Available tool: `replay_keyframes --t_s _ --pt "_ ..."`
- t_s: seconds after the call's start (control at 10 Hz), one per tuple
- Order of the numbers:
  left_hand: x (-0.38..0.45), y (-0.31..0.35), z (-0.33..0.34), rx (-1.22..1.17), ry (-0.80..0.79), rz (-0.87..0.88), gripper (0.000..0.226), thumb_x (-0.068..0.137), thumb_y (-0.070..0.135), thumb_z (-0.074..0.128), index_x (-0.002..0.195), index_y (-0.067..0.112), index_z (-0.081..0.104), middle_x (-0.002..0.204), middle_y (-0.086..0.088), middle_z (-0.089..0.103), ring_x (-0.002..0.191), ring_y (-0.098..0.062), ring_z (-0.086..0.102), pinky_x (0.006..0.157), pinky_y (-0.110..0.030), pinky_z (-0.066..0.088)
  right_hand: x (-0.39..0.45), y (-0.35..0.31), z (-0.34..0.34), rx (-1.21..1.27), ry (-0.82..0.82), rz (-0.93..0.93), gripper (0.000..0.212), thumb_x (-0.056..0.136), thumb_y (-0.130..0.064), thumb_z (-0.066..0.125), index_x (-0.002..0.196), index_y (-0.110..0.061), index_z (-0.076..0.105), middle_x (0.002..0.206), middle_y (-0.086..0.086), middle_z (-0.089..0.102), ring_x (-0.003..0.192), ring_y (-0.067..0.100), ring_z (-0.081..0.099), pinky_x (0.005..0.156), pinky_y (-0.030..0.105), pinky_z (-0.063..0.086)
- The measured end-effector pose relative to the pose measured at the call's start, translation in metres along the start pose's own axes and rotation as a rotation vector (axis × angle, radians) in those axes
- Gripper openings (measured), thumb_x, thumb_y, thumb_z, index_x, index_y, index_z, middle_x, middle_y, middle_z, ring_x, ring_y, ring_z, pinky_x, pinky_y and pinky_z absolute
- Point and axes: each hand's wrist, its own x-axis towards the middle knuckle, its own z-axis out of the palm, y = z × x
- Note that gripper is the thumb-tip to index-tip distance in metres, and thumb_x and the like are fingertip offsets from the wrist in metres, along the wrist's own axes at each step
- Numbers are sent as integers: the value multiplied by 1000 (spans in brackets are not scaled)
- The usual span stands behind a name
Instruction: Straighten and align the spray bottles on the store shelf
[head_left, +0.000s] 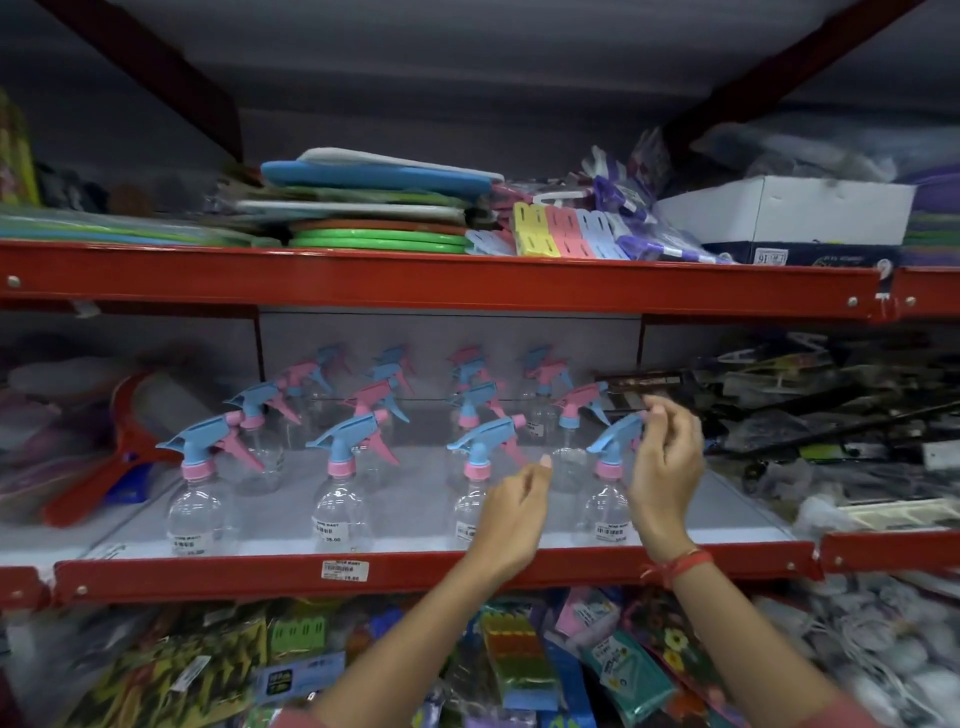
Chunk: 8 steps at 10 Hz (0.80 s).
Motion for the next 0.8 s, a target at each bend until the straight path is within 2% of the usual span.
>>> replay_keyframes --t_s 0.1,0.2,0.3,0.4,0.5,0.6,0.7,0.8 --pt "-1 3 19 -30 -82 -116 45 90 64 14 68 32 36 68 12 37 61 -1 38 59 -19 28 2 24 -10 -20 20 265 36 100 -27 39 123 -7 56 126 9 53 115 20 49 90 24 35" --pt "4 -1 32 -130 -174 -237 97 68 87 2 111 24 62 119 0 62 111 -12 56 98 -29 40 3 47 -13 -25 -182 588 58 99 -48 31 140 -9 45 144 14 48 131 32 45 108 42 34" --pt "7 2 40 -197 -211 -294 130 48 97 0 146 17 30 155 -9 28 143 -24 28 118 -46 17 -4 53 -15 23 -390 720 79 93 -64 22 148 -8 32 152 16 39 139 31 38 116 47 27" --pt "13 2 42 -258 -196 -318 130 50 96 -1 146 13 25 155 -14 26 143 -28 26 118 -47 18 -8 55 -19 10 -471 710 86 91 -67 16 149 -6 27 153 16 37 142 30 33 118 46 23" --pt "14 6 41 -288 -178 -280 104 74 78 -1 137 -2 19 145 -29 19 136 -46 20 116 -50 23 -9 58 -24 19 -472 702 85 90 -68 15 151 -10 24 153 16 38 143 28 33 119 46 20" --pt "18 5 42 -262 -182 -275 95 81 72 -1 134 -4 18 142 -30 18 134 -47 19 115 -57 17 -8 59 -28 30 -466 727 87 88 -71 16 151 -12 23 152 14 39 143 28 32 120 48 19" --pt "20 -1 45 -251 -181 -279 101 76 76 0 138 -1 21 145 -29 26 137 -40 32 118 -49 17 -10 61 -32 24 -471 713 89 87 -73 16 151 -12 25 153 11 38 143 27 33 119 46 21" --pt "17 -11 43 -217 -197 -276 107 71 84 3 143 9 28 150 -19 32 138 -31 35 117 -51 20 -19 57 -37 -69 -342 604 80 90 -69 19 143 -14 42 147 7 48 136 26 42 112 44 30"
